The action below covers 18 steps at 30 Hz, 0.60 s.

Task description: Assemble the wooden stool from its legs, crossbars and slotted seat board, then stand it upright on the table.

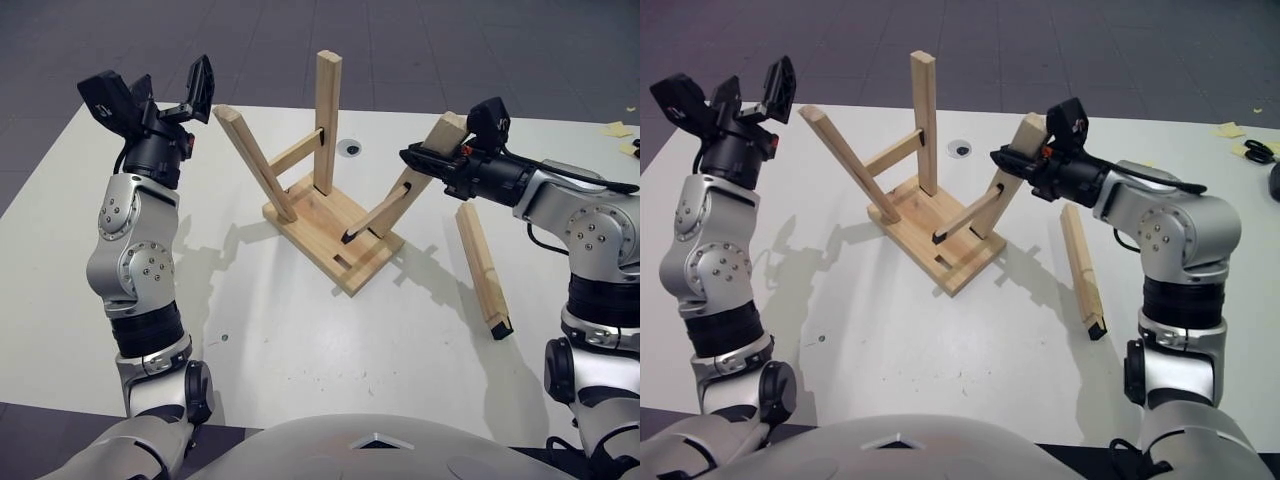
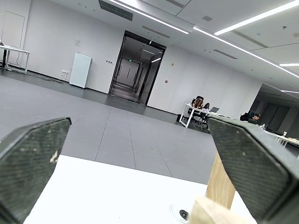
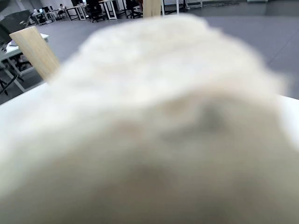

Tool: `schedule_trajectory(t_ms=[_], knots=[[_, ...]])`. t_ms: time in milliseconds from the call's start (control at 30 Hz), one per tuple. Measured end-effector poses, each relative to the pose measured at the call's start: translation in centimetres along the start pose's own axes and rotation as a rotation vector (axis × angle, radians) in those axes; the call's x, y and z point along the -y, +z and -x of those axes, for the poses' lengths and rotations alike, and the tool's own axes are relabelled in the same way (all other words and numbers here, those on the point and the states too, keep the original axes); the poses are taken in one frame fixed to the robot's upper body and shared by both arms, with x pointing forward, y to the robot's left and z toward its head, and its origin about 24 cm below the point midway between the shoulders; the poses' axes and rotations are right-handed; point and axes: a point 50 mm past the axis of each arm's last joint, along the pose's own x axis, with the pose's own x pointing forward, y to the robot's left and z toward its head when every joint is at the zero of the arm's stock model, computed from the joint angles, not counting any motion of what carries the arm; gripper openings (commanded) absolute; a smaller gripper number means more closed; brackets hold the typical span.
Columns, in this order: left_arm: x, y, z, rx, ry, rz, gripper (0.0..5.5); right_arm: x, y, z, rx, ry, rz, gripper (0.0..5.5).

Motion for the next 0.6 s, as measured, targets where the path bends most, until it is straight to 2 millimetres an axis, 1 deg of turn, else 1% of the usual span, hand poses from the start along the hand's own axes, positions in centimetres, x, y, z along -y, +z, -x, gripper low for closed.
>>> schedule_trajectory(t_ms=[100,267,367,600], knots=[[0.07,-0.1,0.01,-0.003,-0.002,0.003,5.4,0.19,0.06,0.23,-0.015,-0.004,-0.01,1.02],[0.02,-0.16,0.06,-0.005,0.001,0.003,5.4,-0.65,-0.06,0.57,-0.038,0.008,0.1,1.03],[0.02,-0.17,0.06,-0.005,0.001,0.003,5.4,-0.69,-0.22,0.55,-0.03,0.003,0.133,1.06],[0.05,-0.21,0.04,-0.008,-0.004,0.001,5.4,0.04,-0.34,0.15,0.032,-0.014,0.088,1.06]])
